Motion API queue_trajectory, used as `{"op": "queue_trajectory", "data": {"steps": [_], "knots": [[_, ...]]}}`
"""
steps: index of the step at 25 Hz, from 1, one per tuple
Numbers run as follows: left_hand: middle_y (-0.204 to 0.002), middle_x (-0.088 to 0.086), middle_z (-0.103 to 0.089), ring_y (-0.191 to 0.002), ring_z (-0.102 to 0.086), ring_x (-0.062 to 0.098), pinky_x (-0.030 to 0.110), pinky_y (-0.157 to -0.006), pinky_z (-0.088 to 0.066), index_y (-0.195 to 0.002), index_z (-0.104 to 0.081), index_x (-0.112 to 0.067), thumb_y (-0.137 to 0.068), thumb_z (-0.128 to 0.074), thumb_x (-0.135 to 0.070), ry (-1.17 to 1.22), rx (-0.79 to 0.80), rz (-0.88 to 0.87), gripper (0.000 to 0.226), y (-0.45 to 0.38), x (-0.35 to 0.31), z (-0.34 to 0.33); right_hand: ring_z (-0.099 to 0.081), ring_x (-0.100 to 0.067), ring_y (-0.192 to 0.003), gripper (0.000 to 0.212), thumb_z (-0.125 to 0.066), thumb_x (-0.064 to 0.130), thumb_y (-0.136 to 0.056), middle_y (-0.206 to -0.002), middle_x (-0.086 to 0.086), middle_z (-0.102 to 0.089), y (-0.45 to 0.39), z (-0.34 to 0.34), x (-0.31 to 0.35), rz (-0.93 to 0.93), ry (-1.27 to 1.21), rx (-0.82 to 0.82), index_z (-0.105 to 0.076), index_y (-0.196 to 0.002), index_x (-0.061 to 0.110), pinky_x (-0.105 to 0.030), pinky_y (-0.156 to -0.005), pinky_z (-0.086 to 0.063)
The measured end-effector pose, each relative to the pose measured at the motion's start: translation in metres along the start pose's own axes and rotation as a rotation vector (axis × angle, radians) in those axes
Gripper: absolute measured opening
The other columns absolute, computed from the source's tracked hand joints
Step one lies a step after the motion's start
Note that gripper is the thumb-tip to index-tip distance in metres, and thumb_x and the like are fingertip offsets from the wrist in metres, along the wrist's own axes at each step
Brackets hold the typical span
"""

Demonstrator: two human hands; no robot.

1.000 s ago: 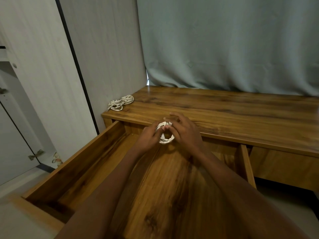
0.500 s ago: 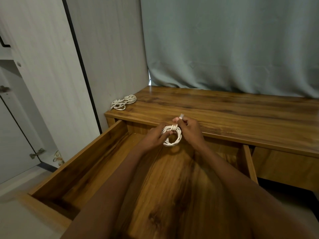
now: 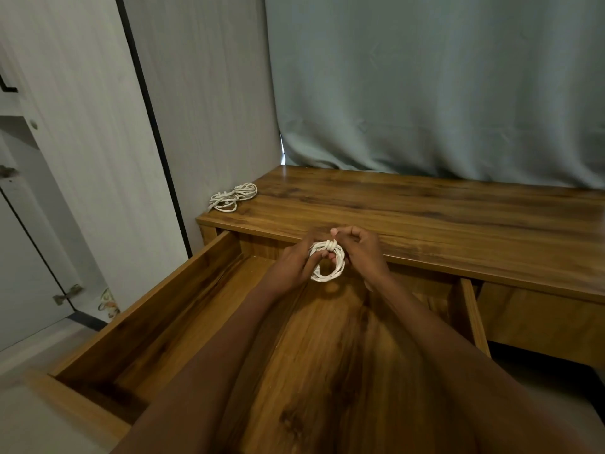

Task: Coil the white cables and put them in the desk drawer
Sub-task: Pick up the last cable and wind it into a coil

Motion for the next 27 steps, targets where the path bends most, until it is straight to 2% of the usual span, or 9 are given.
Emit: {"op": "queue_trajectory", "data": {"steps": [4,7,12,14,17,19,22,24,27], "knots": [[-0.098,-0.016,-0.064,-0.083,-0.059,-0.015,0.005,-0.07,-0.04,-0.127,-0.053,-0.02,-0.102,-0.051,-0.033,0.027,-0.1,0.068,0.028,0.002,0.012,0.013,-0.075,-0.009,-0.083,0.012,-0.069,0.024,-0.094,-0.091,0.006,-0.078,0.011,-0.017,0.01,0.186,0.225,0.159,-0.077,-0.103,0.021,-0.028,-0.078,-0.058],[-0.094,-0.016,-0.064,-0.082,-0.061,-0.01,0.008,-0.071,-0.043,-0.126,-0.054,-0.021,-0.102,-0.051,-0.036,0.042,-0.12,0.112,0.029,0.003,0.02,0.019,-0.073,-0.012,-0.099,0.033,-0.072,0.009,-0.086,-0.106,0.004,-0.077,0.011,-0.029,0.0,0.128,0.178,0.264,-0.072,-0.117,0.022,-0.032,-0.087,-0.057],[-0.098,-0.017,-0.067,-0.089,-0.065,-0.005,0.016,-0.073,-0.05,-0.128,-0.053,-0.026,-0.102,-0.051,-0.036,0.11,-0.103,0.077,0.028,0.003,0.016,0.01,-0.072,-0.011,-0.075,0.035,-0.065,-0.011,-0.082,-0.09,-0.006,-0.077,0.01,-0.024,0.004,-0.072,-0.012,0.229,-0.072,-0.112,0.005,-0.024,-0.069,-0.057],[-0.1,-0.019,-0.067,-0.093,-0.065,-0.005,0.017,-0.075,-0.051,-0.126,-0.055,-0.027,-0.102,-0.052,-0.032,0.15,-0.116,0.062,0.025,0.0,0.012,0.009,-0.07,-0.019,-0.071,0.037,-0.059,-0.016,-0.078,-0.086,-0.015,-0.075,0.008,-0.019,0.005,-0.155,-0.068,0.268,-0.073,-0.107,0.001,-0.028,-0.072,-0.058],[-0.099,-0.015,-0.069,-0.089,-0.066,-0.002,0.019,-0.072,-0.05,-0.125,-0.056,-0.025,-0.103,-0.051,-0.033,0.154,-0.123,0.085,0.024,0.0,0.015,0.008,-0.071,-0.021,-0.077,0.031,-0.063,-0.008,-0.084,-0.092,-0.017,-0.076,0.009,-0.021,0.002,-0.186,-0.061,0.316,-0.073,-0.111,0.006,-0.034,-0.076,-0.058],[-0.095,-0.013,-0.069,-0.083,-0.065,-0.002,0.018,-0.068,-0.047,-0.126,-0.057,-0.024,-0.103,-0.048,-0.036,0.123,-0.12,0.098,0.027,0.003,0.022,0.007,-0.072,-0.016,-0.079,0.031,-0.066,0.008,-0.092,-0.098,-0.007,-0.077,0.009,-0.021,0.002,-0.011,0.149,0.276,-0.067,-0.122,0.016,-0.029,-0.068,-0.055],[-0.094,-0.01,-0.07,-0.079,-0.065,0.0,0.019,-0.068,-0.046,-0.124,-0.058,-0.023,-0.104,-0.045,-0.038,0.081,-0.114,0.121,0.028,0.004,0.026,0.006,-0.07,-0.007,-0.093,0.025,-0.06,0.036,-0.098,-0.106,0.007,-0.075,0.009,-0.021,0.006,0.336,0.544,0.176,-0.068,-0.121,0.027,-0.026,-0.08,-0.053],[-0.091,-0.01,-0.067,-0.077,-0.063,-0.001,0.015,-0.066,-0.043,-0.119,-0.059,-0.019,-0.104,-0.043,-0.039,0.054,-0.103,0.132,0.03,0.003,0.022,0.002,-0.07,-0.007,-0.085,0.022,-0.053,0.032,-0.102,-0.094,0.006,-0.076,0.009,-0.021,0.005,0.362,0.517,0.124,-0.073,-0.108,0.024,-0.029,-0.077,-0.052],[-0.091,-0.001,-0.066,-0.079,-0.06,0.01,0.023,-0.067,-0.041,-0.107,-0.056,-0.013,-0.105,-0.035,-0.044,-0.052,-0.074,0.113,0.038,0.003,0.028,-0.009,-0.067,-0.013,-0.068,0.03,-0.051,0.025,-0.104,-0.073,0.002,-0.073,0.009,-0.027,-0.005,0.176,0.247,0.193,-0.075,-0.09,0.014,-0.033,-0.071,-0.051]]}}
Point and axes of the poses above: each hand's wrist, its own y-axis away from the middle knuckle, its own z-axis out of the back of the hand, x = y × z, the point moved 6 cm from there along -y, towards the middle knuckle
